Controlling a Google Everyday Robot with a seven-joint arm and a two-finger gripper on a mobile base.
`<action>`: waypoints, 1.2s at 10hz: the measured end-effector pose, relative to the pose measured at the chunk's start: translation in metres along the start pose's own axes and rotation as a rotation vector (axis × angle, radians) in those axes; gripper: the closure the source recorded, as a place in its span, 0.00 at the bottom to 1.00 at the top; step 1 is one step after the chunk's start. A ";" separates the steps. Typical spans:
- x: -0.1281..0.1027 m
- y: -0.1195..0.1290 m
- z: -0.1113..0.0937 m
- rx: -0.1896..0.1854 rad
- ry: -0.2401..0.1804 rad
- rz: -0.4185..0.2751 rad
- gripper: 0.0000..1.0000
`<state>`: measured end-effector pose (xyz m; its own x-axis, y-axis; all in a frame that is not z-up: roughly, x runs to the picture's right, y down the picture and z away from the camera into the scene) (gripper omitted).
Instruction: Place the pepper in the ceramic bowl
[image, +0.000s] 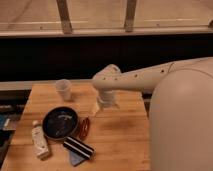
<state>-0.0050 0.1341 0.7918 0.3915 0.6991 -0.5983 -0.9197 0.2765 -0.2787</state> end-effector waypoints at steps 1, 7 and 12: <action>0.000 0.007 0.018 -0.027 0.033 -0.004 0.20; 0.003 0.064 0.051 -0.133 0.120 -0.057 0.20; 0.006 0.085 0.065 -0.129 0.150 -0.099 0.20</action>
<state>-0.0827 0.2046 0.8135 0.4888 0.5643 -0.6653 -0.8688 0.2460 -0.4297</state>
